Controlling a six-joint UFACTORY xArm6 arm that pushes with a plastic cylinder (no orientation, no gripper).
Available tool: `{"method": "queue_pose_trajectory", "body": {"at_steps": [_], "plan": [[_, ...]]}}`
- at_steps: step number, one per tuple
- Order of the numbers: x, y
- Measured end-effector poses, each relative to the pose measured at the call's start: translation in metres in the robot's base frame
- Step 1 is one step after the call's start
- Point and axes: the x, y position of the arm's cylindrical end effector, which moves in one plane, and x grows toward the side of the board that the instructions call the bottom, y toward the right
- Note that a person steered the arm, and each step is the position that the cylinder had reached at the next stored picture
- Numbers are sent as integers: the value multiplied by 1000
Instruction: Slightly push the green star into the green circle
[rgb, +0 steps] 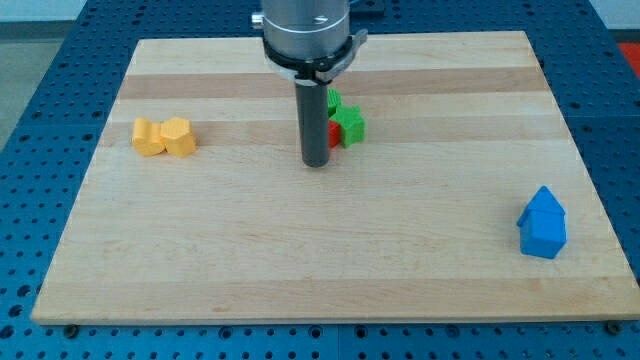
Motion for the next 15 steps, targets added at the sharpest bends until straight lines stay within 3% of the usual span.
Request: {"method": "queue_pose_trajectory", "body": {"at_steps": [2, 4, 6, 11, 15], "plan": [[82, -17], [92, 54], [93, 57], [-2, 62], [-39, 62]]}}
